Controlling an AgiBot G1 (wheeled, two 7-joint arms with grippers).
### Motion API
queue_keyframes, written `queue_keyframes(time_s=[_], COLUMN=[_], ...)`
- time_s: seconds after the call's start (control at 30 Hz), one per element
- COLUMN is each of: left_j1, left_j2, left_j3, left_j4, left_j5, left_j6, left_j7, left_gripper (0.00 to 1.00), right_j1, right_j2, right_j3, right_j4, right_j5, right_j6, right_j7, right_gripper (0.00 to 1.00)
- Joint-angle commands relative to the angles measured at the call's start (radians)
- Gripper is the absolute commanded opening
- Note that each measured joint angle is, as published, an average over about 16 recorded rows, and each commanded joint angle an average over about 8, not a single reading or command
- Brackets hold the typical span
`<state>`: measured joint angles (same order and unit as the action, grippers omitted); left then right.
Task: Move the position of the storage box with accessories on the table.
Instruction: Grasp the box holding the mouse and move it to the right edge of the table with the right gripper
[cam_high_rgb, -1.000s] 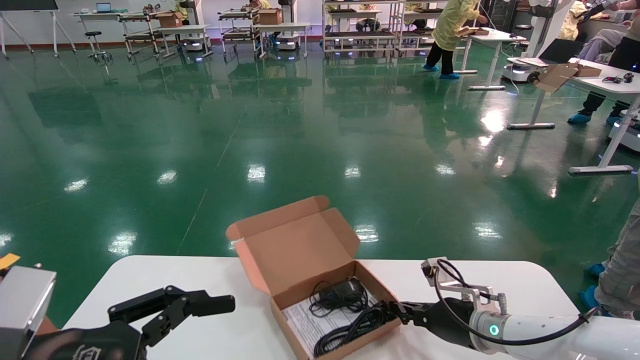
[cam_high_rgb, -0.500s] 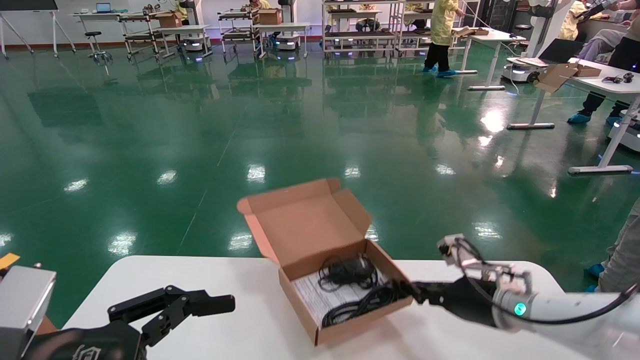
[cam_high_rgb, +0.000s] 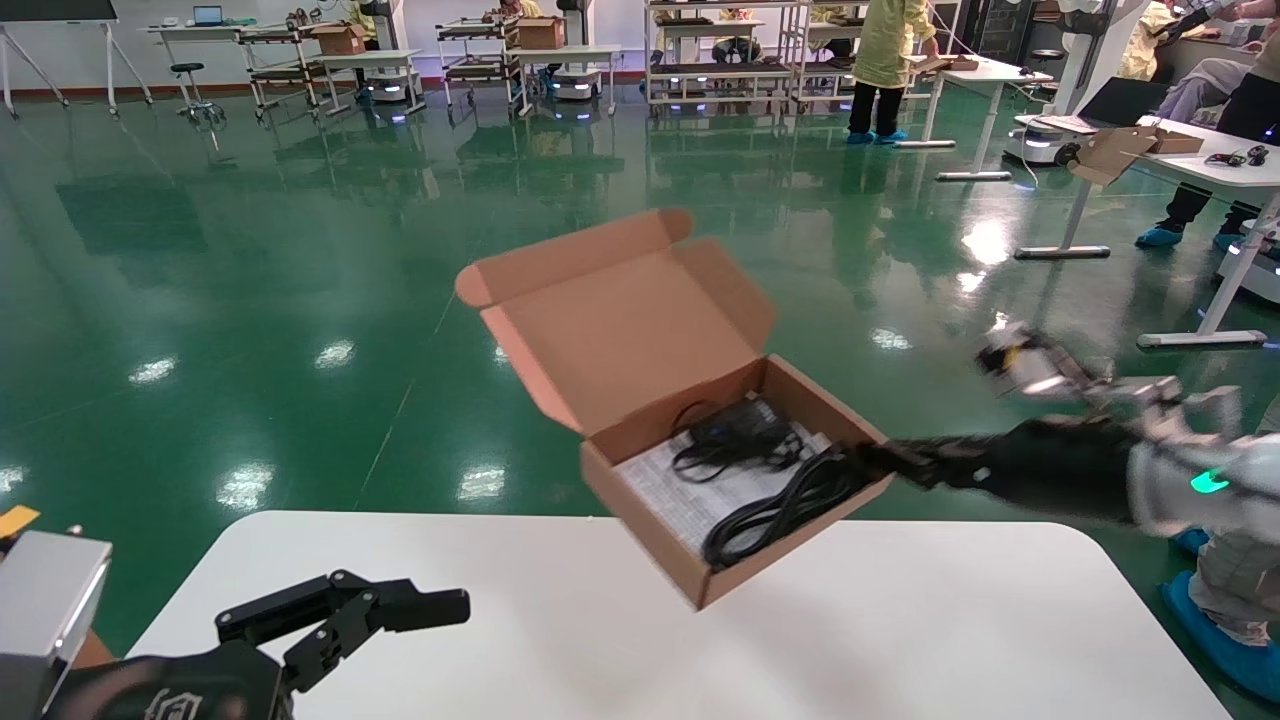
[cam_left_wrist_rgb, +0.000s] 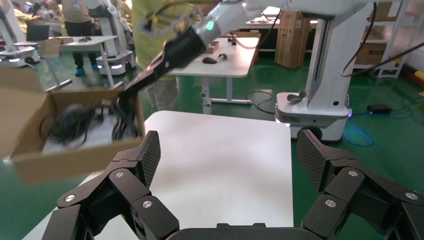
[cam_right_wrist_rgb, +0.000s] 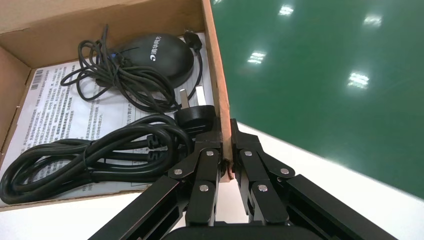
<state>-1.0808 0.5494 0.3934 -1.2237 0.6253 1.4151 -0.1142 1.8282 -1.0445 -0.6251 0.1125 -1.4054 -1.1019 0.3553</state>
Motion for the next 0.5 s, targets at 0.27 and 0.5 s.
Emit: queue_keyframes(time_s=[0.27, 0.5], left_j1=[0.000, 0.000], left_j2=[0.000, 0.000], left_j3=[0.000, 0.000], left_j4=[0.000, 0.000], left_j5=[0.000, 0.000], left_j6=[0.000, 0.000], left_j7=[0.000, 0.000], left_gripper=[1.00, 1.00], right_j1=[0.096, 0.121], right_j2=[0.102, 0.170], right_j3=[-0.021, -0.027], right_j4=[-0.002, -0.035], right_j5=[-0.038, -0.053], right_j6=[-0.034, 0.001], right_j7=[-0.012, -0.039], right_gripper=[0.00, 0.00])
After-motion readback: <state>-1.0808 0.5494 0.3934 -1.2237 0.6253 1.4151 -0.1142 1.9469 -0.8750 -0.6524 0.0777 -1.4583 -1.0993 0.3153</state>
